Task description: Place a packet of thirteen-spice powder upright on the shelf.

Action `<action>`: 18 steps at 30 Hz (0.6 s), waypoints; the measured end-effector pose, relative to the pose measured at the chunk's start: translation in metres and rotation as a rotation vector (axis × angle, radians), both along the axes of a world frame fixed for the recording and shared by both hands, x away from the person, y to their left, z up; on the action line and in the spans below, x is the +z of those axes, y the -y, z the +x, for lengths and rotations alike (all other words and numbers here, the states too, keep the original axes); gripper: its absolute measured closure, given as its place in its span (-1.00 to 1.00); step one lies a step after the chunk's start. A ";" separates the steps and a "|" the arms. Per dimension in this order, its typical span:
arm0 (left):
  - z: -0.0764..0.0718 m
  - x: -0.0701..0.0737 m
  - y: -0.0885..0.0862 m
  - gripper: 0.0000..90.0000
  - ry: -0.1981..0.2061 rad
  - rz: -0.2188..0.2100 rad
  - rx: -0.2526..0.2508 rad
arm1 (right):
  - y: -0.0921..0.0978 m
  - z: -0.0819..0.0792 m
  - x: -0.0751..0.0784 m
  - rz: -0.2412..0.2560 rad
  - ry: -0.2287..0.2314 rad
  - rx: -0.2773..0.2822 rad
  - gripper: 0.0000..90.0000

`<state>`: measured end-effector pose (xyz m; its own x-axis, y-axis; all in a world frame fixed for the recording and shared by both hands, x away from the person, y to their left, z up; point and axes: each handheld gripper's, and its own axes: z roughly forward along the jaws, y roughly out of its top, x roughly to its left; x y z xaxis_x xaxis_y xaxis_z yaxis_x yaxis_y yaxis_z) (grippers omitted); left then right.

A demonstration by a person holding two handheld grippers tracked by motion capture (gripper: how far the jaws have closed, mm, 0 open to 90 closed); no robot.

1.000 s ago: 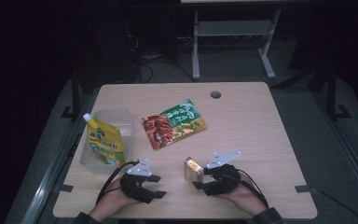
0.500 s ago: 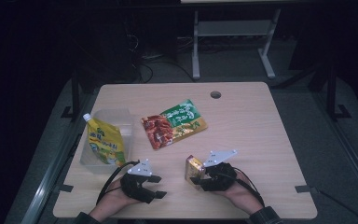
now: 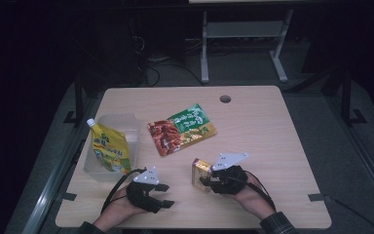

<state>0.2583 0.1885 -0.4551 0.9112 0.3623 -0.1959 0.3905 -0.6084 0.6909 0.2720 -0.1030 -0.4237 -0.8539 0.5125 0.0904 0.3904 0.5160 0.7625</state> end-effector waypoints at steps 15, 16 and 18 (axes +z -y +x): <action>0.001 0.002 -0.003 -0.18 -0.009 -0.011 -0.003 | -0.036 0.055 0.027 0.042 0.063 0.145 0.49; 0.002 0.002 -0.003 -0.18 -0.003 -0.003 -0.011 | -0.040 0.060 0.029 0.041 0.070 0.157 0.49; 0.002 0.003 -0.002 -0.18 -0.006 -0.005 -0.012 | -0.048 0.069 0.032 0.051 0.085 0.179 0.49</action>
<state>0.2601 0.1908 -0.4525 0.9143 0.3505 -0.2031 0.3874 -0.6095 0.6917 0.3410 -0.0549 -0.3915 -0.9367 0.3484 0.0357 0.2287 0.5314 0.8156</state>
